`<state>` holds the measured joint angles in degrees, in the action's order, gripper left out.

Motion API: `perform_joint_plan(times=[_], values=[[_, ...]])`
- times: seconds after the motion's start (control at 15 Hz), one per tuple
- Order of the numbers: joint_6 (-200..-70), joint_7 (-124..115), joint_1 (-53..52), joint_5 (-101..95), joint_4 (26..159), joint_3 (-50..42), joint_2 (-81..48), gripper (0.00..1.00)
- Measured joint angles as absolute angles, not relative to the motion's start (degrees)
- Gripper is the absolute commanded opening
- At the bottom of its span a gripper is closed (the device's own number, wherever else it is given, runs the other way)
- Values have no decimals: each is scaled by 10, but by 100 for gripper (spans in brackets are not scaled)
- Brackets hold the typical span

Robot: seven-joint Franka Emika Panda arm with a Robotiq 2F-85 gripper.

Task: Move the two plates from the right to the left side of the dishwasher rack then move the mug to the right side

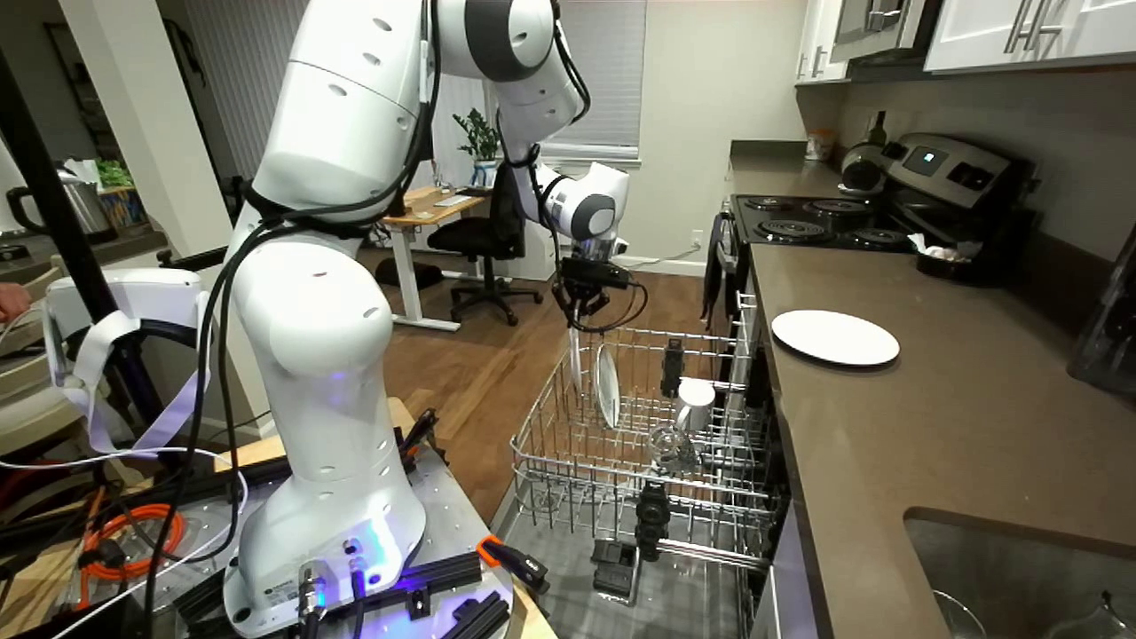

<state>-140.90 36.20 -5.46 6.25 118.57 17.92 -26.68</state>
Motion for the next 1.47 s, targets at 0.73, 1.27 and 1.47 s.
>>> perform_joint_plan(times=[0.73, 1.27, 1.47], values=[[-1409, 362, -53, 50, 1159, 161, -242, 2], [-1392, 362, -52, 77, 1159, 164, -249, 2], [-1389, 362, -52, 86, 1159, 165, -250, 2]])
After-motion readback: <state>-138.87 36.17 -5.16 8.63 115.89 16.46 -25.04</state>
